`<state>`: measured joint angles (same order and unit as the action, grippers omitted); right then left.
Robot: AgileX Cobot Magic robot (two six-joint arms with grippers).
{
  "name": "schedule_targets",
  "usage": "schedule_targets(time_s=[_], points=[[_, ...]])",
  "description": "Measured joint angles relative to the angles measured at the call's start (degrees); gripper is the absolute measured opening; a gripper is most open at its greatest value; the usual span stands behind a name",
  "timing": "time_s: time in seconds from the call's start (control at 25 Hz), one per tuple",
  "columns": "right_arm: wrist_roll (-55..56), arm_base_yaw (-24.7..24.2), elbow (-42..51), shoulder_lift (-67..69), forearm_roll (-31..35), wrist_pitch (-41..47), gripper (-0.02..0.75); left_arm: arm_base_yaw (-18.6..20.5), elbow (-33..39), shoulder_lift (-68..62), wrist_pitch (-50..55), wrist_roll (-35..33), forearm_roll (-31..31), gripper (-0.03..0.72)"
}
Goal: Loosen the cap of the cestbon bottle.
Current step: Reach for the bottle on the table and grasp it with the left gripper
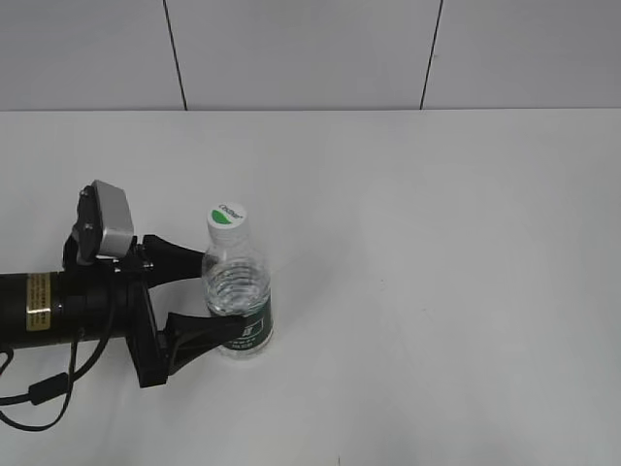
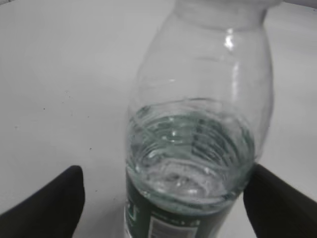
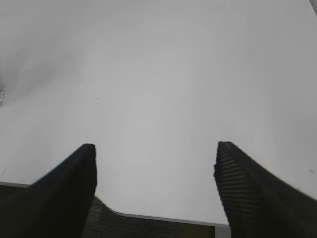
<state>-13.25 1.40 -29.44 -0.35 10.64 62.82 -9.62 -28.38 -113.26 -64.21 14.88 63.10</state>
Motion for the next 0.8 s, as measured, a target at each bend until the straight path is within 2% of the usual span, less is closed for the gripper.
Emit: schedule_targets(time_s=[0.16,0.4,0.56,0.8], points=[[0.0,0.0,0.0,0.0,0.0,0.0,0.568,-0.91,-0.51,-0.24,0.21,0.69,0.15,0.587],[0.0,0.0,0.0,0.0,0.0,0.0,0.568,-4.65,-1.76,-0.35,3.96,0.89,-0.39,0.587],[0.0,0.0,0.0,0.0,0.0,0.0,0.568,-4.87,-1.82,-0.86,4.86,0.89,-2.86,0.587],[0.0,0.0,0.0,0.0,0.0,0.0,0.568,-4.87,-1.98,-2.29,5.03,0.93,-3.27,0.584]])
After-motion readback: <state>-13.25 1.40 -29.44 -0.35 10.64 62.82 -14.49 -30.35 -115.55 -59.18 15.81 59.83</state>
